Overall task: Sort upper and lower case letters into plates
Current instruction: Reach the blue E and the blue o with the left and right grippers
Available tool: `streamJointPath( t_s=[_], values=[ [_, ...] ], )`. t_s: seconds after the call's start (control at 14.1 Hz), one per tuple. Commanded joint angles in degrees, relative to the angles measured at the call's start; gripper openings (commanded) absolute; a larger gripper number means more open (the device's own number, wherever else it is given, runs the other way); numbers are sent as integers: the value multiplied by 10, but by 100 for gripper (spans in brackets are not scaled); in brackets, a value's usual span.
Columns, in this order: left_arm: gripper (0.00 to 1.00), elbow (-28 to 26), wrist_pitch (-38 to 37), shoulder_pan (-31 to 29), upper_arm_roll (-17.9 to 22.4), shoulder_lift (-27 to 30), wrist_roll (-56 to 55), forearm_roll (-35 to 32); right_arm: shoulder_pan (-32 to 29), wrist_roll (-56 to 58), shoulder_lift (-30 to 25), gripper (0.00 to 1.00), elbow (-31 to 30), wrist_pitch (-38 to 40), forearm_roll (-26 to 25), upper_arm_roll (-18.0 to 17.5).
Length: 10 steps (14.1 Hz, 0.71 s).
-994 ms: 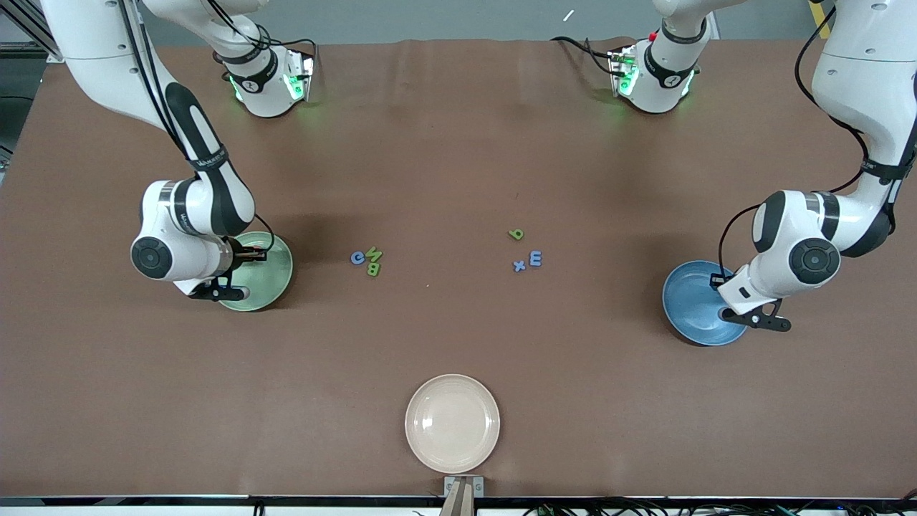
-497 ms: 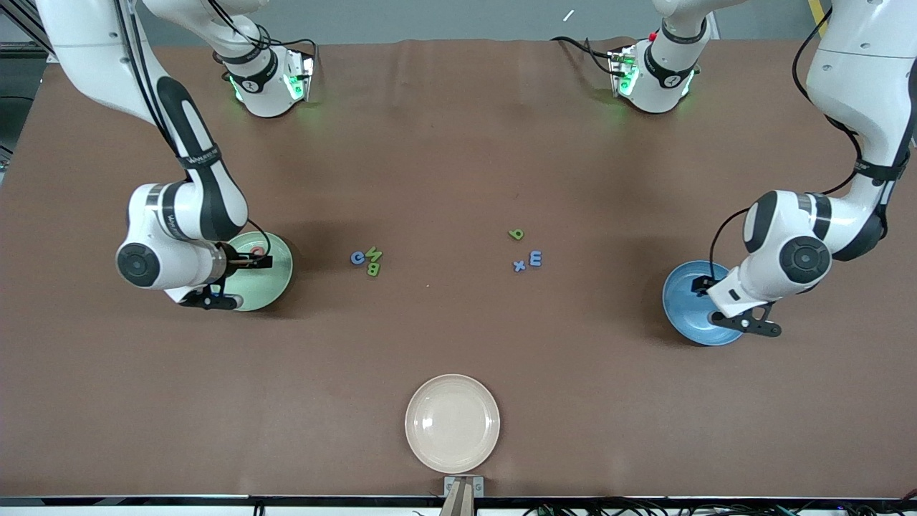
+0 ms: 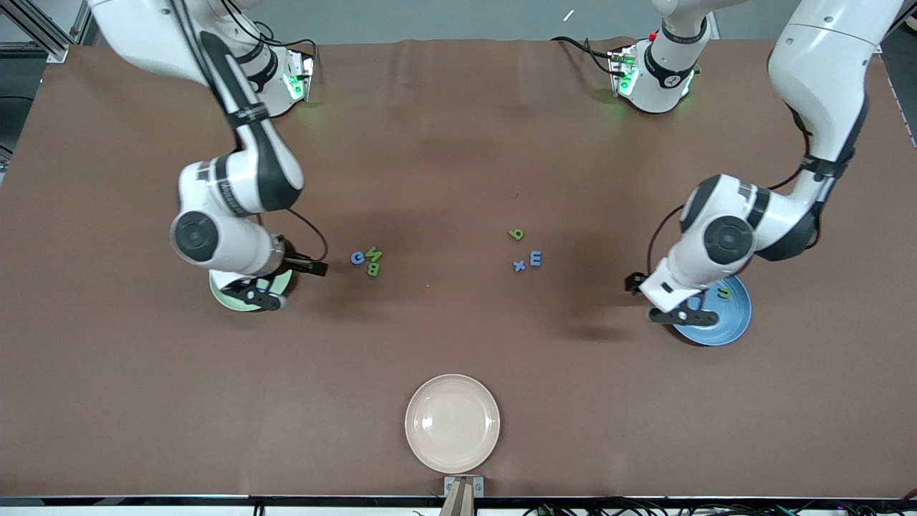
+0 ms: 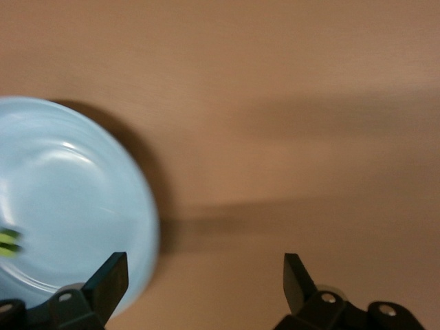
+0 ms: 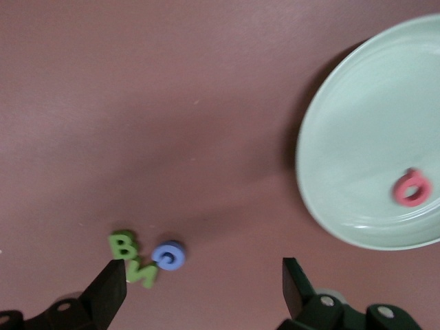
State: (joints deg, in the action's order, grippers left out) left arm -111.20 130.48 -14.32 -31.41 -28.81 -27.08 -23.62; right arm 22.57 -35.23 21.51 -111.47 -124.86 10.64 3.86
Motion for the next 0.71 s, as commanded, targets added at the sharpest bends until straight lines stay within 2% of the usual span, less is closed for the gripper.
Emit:
streamJointPath(
  t_s=[0.0, 0.28, 0.64],
  values=[
    [99, -3, -4, 61, -4, -5, -97, -10, 45, -121, -7, 100, -76, -126, 10, 5],
    [99, -7, 12, 119, -4, -21, -167, -11, 68, -226, -3, 100, -146, -226, 10, 5],
    [99, -11, 63, 155, -4, -40, -234, -11, 79, -289, 18, 98, -154, -238, 10, 5]
  ],
)
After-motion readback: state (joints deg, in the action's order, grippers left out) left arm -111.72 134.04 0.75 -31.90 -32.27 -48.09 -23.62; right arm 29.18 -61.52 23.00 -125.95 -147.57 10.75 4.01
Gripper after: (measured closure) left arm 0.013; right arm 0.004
